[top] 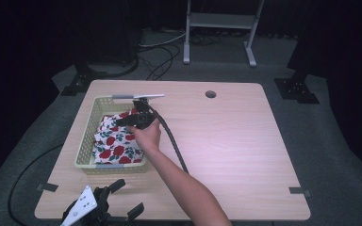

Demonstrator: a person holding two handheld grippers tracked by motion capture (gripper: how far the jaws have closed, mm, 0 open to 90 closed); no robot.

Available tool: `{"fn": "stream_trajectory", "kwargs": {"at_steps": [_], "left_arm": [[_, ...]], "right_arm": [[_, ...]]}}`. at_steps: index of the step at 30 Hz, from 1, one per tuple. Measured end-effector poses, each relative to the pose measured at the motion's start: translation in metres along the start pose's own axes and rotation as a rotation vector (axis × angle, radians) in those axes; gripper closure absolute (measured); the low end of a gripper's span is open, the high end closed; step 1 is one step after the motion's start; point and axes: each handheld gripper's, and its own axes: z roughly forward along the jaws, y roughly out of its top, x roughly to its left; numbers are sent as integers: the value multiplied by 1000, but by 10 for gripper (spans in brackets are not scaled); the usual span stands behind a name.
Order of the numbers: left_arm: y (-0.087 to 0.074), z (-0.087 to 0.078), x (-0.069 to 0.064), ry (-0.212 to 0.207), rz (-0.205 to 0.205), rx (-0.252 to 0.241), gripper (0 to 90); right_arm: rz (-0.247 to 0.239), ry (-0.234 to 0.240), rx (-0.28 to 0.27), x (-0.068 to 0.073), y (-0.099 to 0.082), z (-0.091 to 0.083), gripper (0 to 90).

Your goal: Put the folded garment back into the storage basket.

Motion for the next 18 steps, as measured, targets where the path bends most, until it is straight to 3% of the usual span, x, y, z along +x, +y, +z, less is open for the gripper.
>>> {"fn": "stream_trajectory", "kwargs": {"at_steps": [18], "left_arm": [[0, 2, -4, 0, 26, 10, 0]], "right_arm": [[-53, 21, -19, 2, -5, -21, 620]]}}
